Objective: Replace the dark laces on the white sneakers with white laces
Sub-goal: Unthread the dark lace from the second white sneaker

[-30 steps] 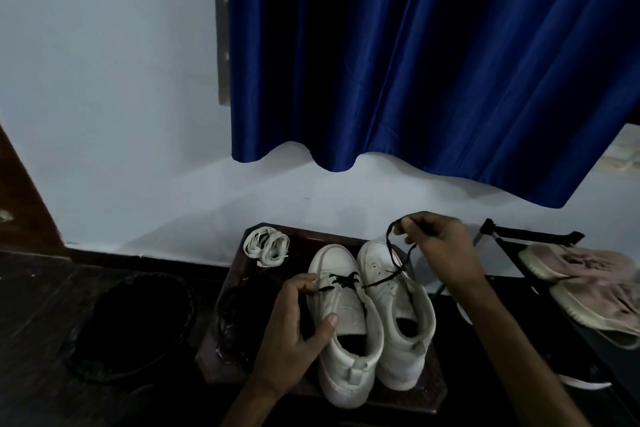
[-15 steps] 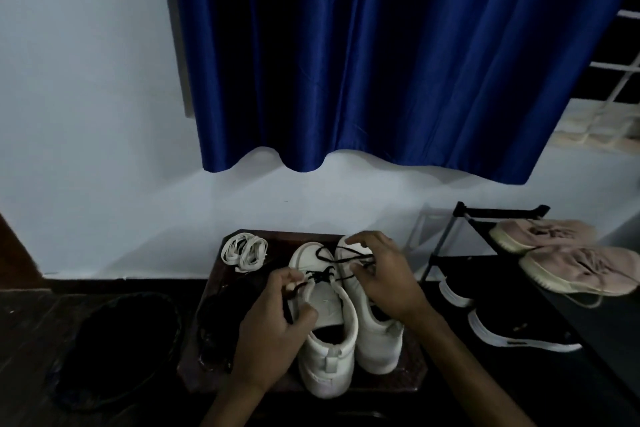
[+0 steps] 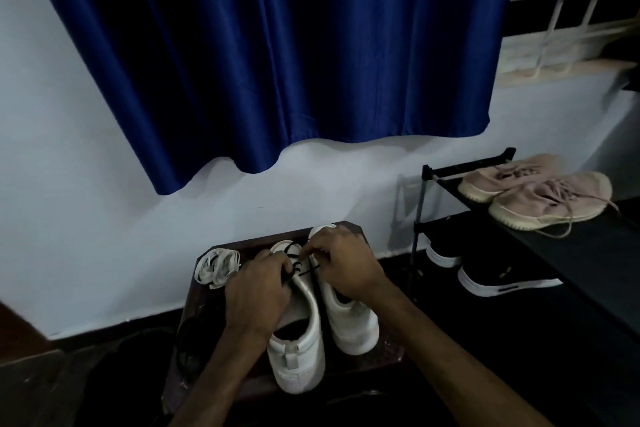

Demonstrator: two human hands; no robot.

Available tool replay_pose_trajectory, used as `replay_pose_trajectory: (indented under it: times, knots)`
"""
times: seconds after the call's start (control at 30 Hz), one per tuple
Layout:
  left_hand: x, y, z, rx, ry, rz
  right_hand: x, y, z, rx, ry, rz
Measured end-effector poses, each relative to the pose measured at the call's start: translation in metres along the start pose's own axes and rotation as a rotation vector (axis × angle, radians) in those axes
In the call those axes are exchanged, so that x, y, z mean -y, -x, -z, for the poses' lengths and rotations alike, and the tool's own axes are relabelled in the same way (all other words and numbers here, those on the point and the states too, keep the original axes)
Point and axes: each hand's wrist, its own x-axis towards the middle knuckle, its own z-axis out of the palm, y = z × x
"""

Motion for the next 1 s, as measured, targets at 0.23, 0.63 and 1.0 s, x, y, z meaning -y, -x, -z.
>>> replay_pose_trajectory:
  times: [0.23,0.63,1.0]
  knots:
    - [-0.005,0.004,-0.010,-0.141,0.077,0.029,0.006,-0.003,0.006,0.247,0.058,0.029]
    - [0.020,-0.007,0.006,-0.005,0.692,0.440,-0.005,-0.006,-0.006,0.144,-0.129,-0.003]
    - [-0.002,-0.015,0.022,0.097,-0.074,-0.105,-0.005,-0.005,-0.007,0.013,-0.101,-0.018]
